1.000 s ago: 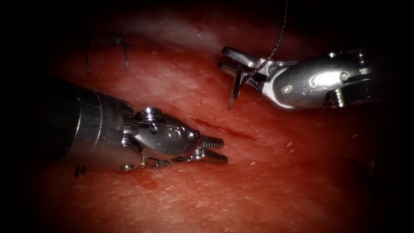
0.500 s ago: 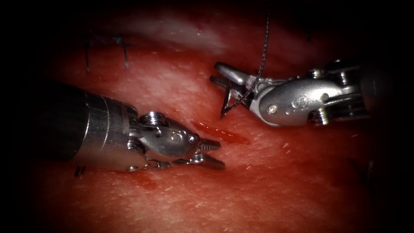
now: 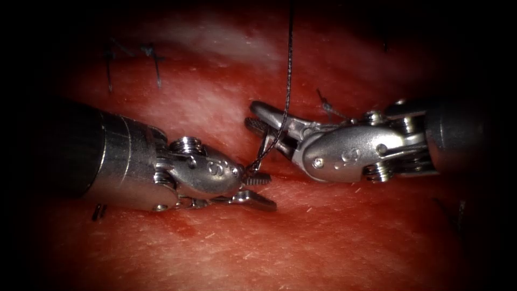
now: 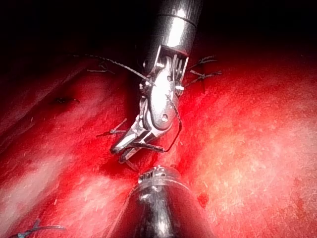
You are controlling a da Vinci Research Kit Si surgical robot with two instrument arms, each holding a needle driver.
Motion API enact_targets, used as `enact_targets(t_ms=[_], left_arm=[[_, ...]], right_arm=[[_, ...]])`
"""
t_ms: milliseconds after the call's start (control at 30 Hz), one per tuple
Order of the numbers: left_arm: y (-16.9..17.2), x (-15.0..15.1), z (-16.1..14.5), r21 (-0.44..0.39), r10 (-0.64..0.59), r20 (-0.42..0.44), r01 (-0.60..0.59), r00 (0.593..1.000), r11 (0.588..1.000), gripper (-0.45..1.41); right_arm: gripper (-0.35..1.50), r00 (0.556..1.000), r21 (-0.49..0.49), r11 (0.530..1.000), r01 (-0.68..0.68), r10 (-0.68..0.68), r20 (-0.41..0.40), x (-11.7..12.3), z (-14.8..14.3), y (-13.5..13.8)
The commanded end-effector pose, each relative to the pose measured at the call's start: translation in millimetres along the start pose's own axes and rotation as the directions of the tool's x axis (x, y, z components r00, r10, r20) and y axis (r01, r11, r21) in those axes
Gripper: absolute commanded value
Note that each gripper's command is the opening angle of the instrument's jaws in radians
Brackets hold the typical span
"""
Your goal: Wound Closure
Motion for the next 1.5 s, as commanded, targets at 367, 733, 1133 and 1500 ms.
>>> enact_targets(t_ms=[367,733,1133,1500], left_arm=[[0.8,-5.9,-0.7,-0.01,-0.002,0.066,0.002,0.998,1.0,-0.08],[1.1,-5.7,-0.9,-0.014,-0.011,0.07,0.012,0.998,1.0,-0.08],[1.5,-5.2,-1.1,-0.014,-0.018,0.071,0.019,0.997,1.0,-0.05],[1.4,-5.0,-1.3,-0.017,-0.019,0.071,0.02,0.997,1.0,-0.05]], right_arm=[[-0.35,1.0,0.034,0.999,0.007,-0.008,0.023,-0.7,-0.7,-2.2],[-0.35,1.0,0.063,0.998,0.008,-0.009,0.013,-1.2,-2.5,-4.2],[-0.35,1.0,0.114,0.993,0.027,-0.028,0.005,-1.3,-2.4,-6.1],[-0.35,0.996,0.239,0.97,-0.046,0.026,0.086,-3.1,-2.1,-8.2]])
